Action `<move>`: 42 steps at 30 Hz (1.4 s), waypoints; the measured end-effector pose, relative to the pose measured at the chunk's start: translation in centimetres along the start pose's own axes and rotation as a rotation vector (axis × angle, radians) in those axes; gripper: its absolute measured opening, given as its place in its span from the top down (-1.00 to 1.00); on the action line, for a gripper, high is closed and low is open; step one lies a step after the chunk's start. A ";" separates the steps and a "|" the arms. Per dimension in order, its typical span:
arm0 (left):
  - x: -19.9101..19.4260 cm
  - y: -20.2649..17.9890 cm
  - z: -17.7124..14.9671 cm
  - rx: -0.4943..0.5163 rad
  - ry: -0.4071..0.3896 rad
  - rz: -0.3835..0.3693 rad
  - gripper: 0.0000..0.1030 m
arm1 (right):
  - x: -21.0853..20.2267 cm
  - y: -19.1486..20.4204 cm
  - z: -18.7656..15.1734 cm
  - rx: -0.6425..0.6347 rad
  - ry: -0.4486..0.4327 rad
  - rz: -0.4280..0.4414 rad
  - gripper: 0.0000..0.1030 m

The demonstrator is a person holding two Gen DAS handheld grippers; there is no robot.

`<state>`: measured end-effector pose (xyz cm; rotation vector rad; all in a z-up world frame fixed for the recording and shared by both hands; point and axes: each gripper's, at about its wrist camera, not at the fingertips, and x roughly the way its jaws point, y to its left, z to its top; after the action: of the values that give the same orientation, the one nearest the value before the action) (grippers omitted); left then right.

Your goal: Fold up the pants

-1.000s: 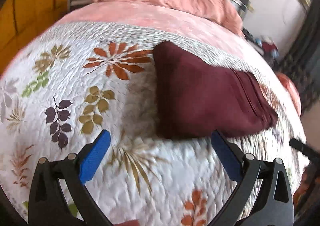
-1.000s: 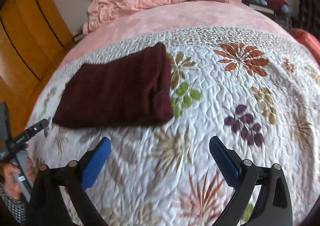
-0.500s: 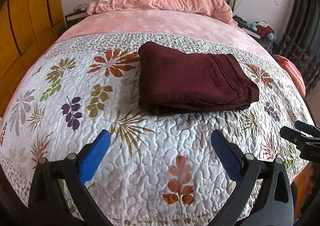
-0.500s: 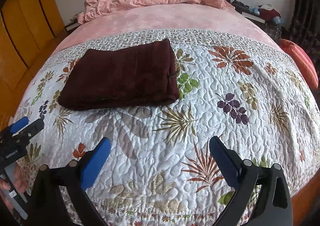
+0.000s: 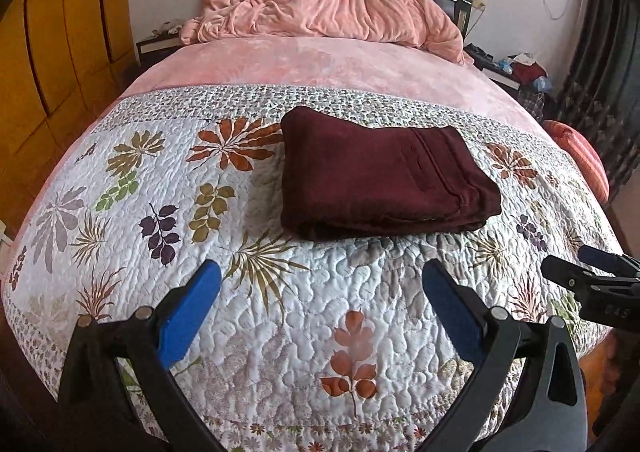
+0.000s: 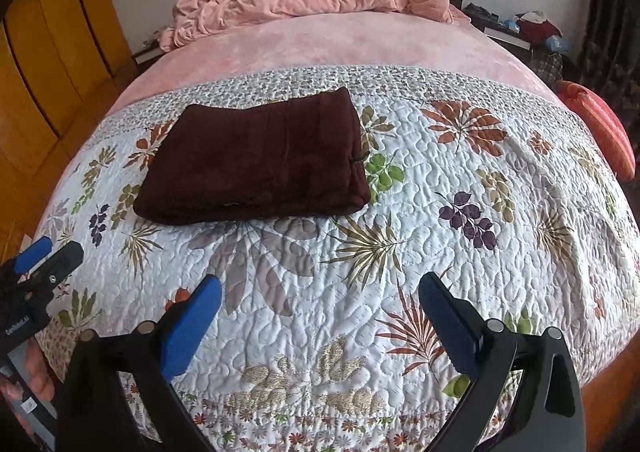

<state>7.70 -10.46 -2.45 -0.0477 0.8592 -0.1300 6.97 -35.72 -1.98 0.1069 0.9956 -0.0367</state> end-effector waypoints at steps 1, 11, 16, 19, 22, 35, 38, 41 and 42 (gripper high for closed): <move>-0.1 -0.1 -0.1 0.003 0.000 -0.001 -0.94 | -0.1 0.1 0.0 -0.002 -0.002 -0.002 -0.93; -0.2 0.0 -0.3 0.014 0.006 0.017 -0.94 | -0.1 0.7 0.2 -0.016 0.004 -0.021 -0.93; 0.0 0.2 -0.2 0.010 0.014 0.016 -0.94 | -0.1 0.8 0.2 -0.020 0.006 -0.020 -0.93; 0.2 0.3 -0.1 0.009 0.017 0.019 -0.94 | 0.2 0.9 0.3 -0.026 0.010 -0.021 -0.93; 0.2 0.2 -0.1 0.011 0.016 0.022 -0.94 | 0.4 0.8 0.3 -0.026 0.014 -0.018 -0.93; 0.6 0.3 -0.3 0.002 0.024 0.003 -0.94 | 1.3 0.8 0.1 -0.031 0.039 -0.019 -0.93; 0.6 0.2 -0.3 0.004 0.025 0.005 -0.94 | 1.3 0.8 0.0 -0.026 0.045 -0.020 -0.93; 0.8 0.3 -0.3 0.007 0.034 0.011 -0.94 | 1.4 0.8 0.0 -0.023 0.047 -0.018 -0.93; 0.9 0.3 -0.3 0.009 0.037 0.012 -0.94 | 1.4 0.8 0.0 -0.022 0.046 -0.017 -0.93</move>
<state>8.07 -10.31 -3.34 -0.0318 0.8954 -0.1233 7.76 -34.90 -3.10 0.0792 1.0428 -0.0390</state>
